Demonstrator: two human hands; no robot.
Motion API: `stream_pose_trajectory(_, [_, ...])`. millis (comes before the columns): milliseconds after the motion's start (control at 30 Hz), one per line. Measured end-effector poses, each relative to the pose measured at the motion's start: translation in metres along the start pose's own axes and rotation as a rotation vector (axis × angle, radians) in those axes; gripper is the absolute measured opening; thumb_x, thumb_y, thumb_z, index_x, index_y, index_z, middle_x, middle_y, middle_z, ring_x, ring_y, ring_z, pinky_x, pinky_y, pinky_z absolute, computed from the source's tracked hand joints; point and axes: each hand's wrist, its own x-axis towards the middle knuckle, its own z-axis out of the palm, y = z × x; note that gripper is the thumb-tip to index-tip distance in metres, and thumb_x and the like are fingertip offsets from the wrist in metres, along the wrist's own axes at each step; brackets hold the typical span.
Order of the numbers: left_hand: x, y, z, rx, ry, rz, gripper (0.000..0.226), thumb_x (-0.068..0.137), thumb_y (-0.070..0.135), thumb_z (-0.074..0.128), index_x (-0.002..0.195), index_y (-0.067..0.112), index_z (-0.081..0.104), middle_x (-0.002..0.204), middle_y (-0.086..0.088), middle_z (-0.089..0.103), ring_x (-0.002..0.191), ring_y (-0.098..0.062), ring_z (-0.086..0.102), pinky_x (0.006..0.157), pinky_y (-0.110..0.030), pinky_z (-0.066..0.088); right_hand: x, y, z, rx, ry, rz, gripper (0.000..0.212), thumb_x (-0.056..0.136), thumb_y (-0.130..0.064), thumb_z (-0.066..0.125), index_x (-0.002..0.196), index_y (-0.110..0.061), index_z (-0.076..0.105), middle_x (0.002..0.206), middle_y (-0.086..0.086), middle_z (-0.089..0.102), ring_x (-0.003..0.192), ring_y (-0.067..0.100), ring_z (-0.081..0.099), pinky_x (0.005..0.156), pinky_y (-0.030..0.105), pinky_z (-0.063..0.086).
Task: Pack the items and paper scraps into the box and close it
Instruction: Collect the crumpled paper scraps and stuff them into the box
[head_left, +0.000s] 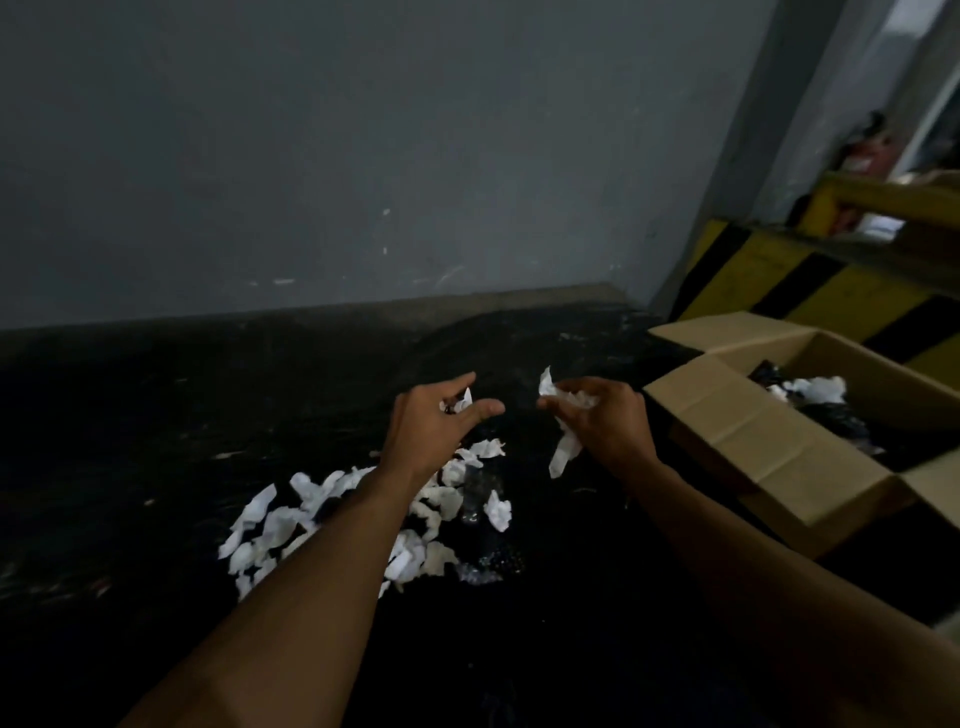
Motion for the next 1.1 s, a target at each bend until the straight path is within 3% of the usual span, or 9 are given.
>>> stream_pose_trajectory(100, [0.005, 0.028, 0.031, 0.0, 0.0, 0.029, 0.068, 0.067, 0.053, 0.076, 0.126, 0.021, 0.062, 0.125, -0.002, 0.064, 0.115, -0.008, 0.057, 0.096, -0.017, 0.04, 0.012, 0.017, -0.043, -0.009, -0.004, 0.001, 0.039, 0.079, -0.041, 0.074, 0.112, -0.021, 0.068, 0.091, -0.01, 0.062, 0.068, -0.011, 0.052, 0.051, 0.001, 0.038])
stream_pose_trajectory(200, [0.011, 0.06, 0.075, 0.003, -0.015, 0.053, 0.077, 0.062, 0.061, 0.072, 0.127, 0.022, 0.061, 0.127, -0.002, 0.063, 0.116, -0.009, 0.057, 0.097, -0.019, 0.04, 0.024, 0.041, -0.097, -0.047, 0.024, -0.005, 0.034, 0.081, -0.045, 0.071, 0.109, -0.027, 0.067, 0.087, -0.013, 0.058, 0.073, -0.007, 0.054, 0.057, 0.008, 0.035])
stream_pose_trajectory(400, [0.014, 0.146, 0.202, 0.0, -0.086, 0.078, 0.076, 0.069, 0.054, 0.07, 0.135, 0.022, 0.052, 0.139, -0.006, 0.053, 0.127, -0.018, 0.049, 0.104, -0.036, 0.039, 0.032, 0.11, -0.224, -0.088, 0.115, -0.063, 0.043, 0.078, -0.04, 0.076, 0.113, -0.016, 0.069, 0.109, -0.003, 0.069, 0.084, 0.002, 0.055, 0.071, 0.018, 0.04])
stream_pose_trajectory(467, [0.016, 0.172, 0.244, -0.006, -0.128, 0.084, 0.071, 0.072, 0.05, 0.071, 0.134, 0.021, 0.052, 0.137, -0.006, 0.055, 0.119, -0.012, 0.053, 0.098, -0.026, 0.042, 0.034, 0.135, -0.264, -0.091, 0.128, -0.04, 0.038, 0.078, -0.041, 0.076, 0.107, -0.018, 0.069, 0.1, -0.009, 0.069, 0.08, 0.002, 0.06, 0.072, 0.021, 0.047])
stream_pose_trajectory(567, [0.021, 0.203, 0.296, 0.007, -0.144, 0.113, 0.067, 0.073, 0.048, 0.072, 0.131, 0.019, 0.056, 0.127, -0.006, 0.062, 0.095, -0.001, 0.056, 0.072, -0.005, 0.041, 0.044, 0.173, -0.313, -0.033, 0.157, 0.02, 0.021, 0.081, -0.036, 0.074, 0.094, -0.019, 0.07, 0.078, -0.009, 0.07, 0.062, -0.005, 0.063, 0.054, 0.012, 0.049])
stream_pose_trajectory(700, [0.034, 0.227, 0.344, 0.051, -0.143, 0.133, 0.088, 0.062, 0.067, 0.064, 0.134, 0.019, 0.053, 0.13, -0.008, 0.06, 0.113, -0.019, 0.058, 0.093, -0.032, 0.049, 0.061, 0.209, -0.352, -0.065, 0.205, 0.024, 0.034, 0.076, -0.044, 0.077, 0.1, -0.02, 0.072, 0.087, -0.004, 0.072, 0.07, -0.002, 0.064, 0.046, 0.006, 0.038])
stream_pose_trajectory(867, [0.069, 0.242, 0.381, 0.091, -0.164, 0.174, 0.09, 0.059, 0.071, 0.062, 0.133, 0.019, 0.055, 0.131, -0.007, 0.06, 0.114, -0.021, 0.058, 0.095, -0.038, 0.05, 0.09, 0.232, -0.378, -0.07, 0.249, -0.007, 0.039, 0.078, -0.038, 0.077, 0.111, -0.019, 0.068, 0.101, -0.003, 0.07, 0.074, -0.001, 0.062, 0.054, 0.008, 0.042])
stream_pose_trajectory(967, [0.103, 0.241, 0.403, 0.103, -0.151, 0.19, 0.09, 0.06, 0.075, 0.061, 0.132, 0.021, 0.056, 0.126, -0.006, 0.063, 0.111, -0.021, 0.06, 0.093, -0.038, 0.051, 0.112, 0.242, -0.386, -0.075, 0.256, 0.002, 0.039, 0.079, -0.033, 0.075, 0.113, -0.015, 0.067, 0.09, -0.009, 0.063, 0.056, -0.013, 0.055, 0.048, 0.006, 0.041])
stream_pose_trajectory(1100, [0.134, 0.238, 0.435, 0.094, -0.147, 0.178, 0.08, 0.066, 0.069, 0.066, 0.13, 0.021, 0.058, 0.12, -0.004, 0.067, 0.107, -0.017, 0.061, 0.093, -0.037, 0.05, 0.147, 0.257, -0.393, -0.082, 0.225, 0.017, 0.034, 0.083, -0.029, 0.072, 0.113, -0.013, 0.066, 0.087, -0.006, 0.067, 0.051, -0.016, 0.054, 0.046, 0.005, 0.042])
